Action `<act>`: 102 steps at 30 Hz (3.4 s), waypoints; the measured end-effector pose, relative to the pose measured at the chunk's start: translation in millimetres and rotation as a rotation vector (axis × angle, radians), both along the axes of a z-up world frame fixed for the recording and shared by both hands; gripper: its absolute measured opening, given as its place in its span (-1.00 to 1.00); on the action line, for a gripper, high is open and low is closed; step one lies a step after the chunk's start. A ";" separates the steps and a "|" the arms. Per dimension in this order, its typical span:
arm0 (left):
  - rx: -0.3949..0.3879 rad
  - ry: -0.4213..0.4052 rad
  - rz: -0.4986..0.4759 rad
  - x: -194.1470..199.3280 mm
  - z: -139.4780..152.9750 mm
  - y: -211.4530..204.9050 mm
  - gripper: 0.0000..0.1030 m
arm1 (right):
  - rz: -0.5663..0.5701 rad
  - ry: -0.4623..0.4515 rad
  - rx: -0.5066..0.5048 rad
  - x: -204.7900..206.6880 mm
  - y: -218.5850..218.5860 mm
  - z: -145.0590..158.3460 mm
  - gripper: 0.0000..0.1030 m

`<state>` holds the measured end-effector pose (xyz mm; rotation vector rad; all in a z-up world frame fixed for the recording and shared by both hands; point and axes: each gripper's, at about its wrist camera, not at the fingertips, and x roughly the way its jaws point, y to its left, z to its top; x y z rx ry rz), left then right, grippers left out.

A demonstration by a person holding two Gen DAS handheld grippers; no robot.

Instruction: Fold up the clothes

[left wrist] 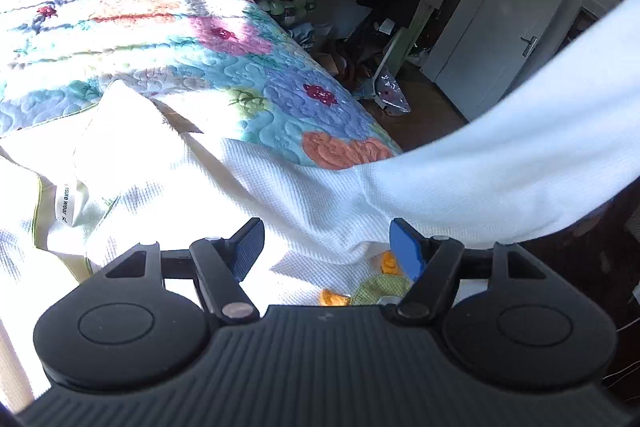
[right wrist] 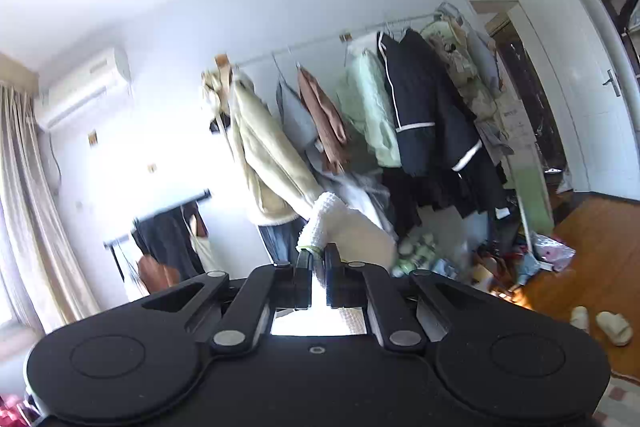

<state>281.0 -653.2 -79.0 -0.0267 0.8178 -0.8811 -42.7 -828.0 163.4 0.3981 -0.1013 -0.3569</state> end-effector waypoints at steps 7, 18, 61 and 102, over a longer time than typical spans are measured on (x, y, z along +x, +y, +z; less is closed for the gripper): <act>0.148 0.007 0.019 11.6 -21.3 -4.8 0.33 | -0.371 0.386 0.162 -3.3 -28.2 -86.5 -0.85; 0.002 -0.012 0.070 4.9 27.5 71.1 0.33 | -0.136 0.305 0.444 -33.5 -36.0 -137.8 -0.85; 0.298 -0.285 -0.255 -182.9 107.9 284.1 0.42 | 0.165 0.626 0.140 -49.8 189.2 -94.3 0.06; 0.372 -0.059 -0.392 -238.6 11.9 323.0 0.38 | 0.687 0.970 0.479 -182.1 289.7 -294.6 -0.91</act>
